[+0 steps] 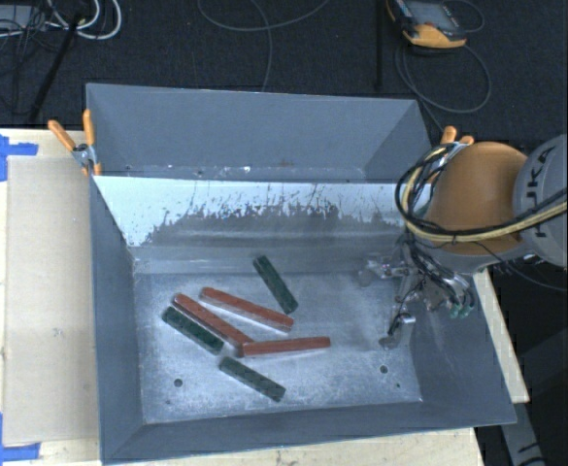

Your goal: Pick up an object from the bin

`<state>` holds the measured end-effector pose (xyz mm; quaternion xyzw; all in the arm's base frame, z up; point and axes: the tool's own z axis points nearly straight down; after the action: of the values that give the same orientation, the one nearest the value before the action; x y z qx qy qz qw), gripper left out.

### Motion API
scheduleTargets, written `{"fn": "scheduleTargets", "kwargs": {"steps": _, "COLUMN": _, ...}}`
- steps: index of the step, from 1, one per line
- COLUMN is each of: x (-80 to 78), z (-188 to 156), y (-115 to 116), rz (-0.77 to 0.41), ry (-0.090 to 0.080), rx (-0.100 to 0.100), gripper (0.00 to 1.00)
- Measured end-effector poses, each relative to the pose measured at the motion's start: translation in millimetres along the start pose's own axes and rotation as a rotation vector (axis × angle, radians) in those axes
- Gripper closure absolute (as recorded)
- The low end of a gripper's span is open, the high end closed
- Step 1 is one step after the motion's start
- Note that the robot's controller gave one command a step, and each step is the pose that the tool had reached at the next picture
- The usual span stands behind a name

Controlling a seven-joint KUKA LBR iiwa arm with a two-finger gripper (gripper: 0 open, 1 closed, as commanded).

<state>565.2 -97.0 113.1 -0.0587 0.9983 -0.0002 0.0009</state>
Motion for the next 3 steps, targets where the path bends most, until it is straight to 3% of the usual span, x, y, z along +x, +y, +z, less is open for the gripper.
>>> {"fn": "scheduleTargets", "kwargs": {"steps": 1, "x": 0.1, "z": 13, "y": 62, "rz": -0.263, "ry": 0.004, "rx": -0.002, "gripper": 0.0}}
{"fn": "scheduleTargets", "kwargs": {"steps": 2, "x": 19.5, "z": -1, "y": 70, "rz": -0.24, "ry": 0.004, "rx": -0.003, "gripper": 0.0}}
{"fn": "scheduleTargets", "kwargs": {"steps": 3, "x": 31.1, "z": 39, "y": 117, "rz": -0.192, "ry": 0.001, "rx": -0.001, "gripper": 0.0}}
